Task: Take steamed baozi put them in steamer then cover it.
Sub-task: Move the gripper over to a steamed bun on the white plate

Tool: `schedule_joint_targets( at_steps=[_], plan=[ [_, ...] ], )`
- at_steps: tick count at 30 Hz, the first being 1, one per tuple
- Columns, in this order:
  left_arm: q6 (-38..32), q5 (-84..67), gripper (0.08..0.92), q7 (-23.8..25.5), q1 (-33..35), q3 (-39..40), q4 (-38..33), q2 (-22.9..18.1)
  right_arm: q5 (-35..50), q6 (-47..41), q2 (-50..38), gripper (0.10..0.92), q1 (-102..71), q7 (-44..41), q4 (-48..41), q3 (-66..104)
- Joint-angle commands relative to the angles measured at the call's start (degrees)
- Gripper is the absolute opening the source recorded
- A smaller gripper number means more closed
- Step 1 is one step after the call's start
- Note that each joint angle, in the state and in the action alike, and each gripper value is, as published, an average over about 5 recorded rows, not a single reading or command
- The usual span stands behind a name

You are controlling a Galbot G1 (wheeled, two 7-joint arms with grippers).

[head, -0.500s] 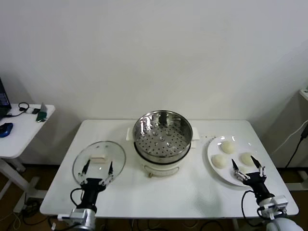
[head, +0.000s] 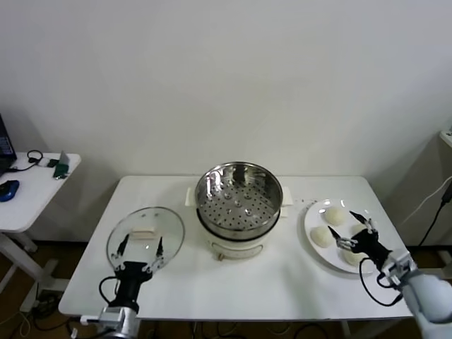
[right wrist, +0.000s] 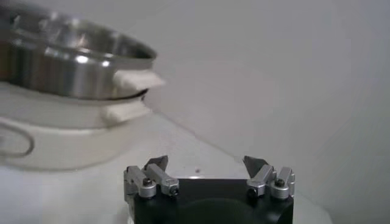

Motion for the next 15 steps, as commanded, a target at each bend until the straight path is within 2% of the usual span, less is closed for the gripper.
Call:
schedule_joint_targets(
  at_steps=[1,8,15],
  plan=[
    [1.01,-0.17,0.823,-1.56,0.39,0.14,-0.71,1.11,-9.88,-0.97,-16.96,0.823,28.36,-23.37,-13.47,-24.86],
    [0.92,-0.77,0.823,-1.94,0.53,-0.01,-0.77,1.48,-15.86,4.28,-15.17,0.823,54.03,-28.93,-25.84,-50.17],
    [1.1,-1.6,0.823,-2.13,0.31,-0.39,-0.3,2.09,-18.69,7.85,-7.33,0.823,65.58,-30.12,-38.6,-63.08]
  ],
)
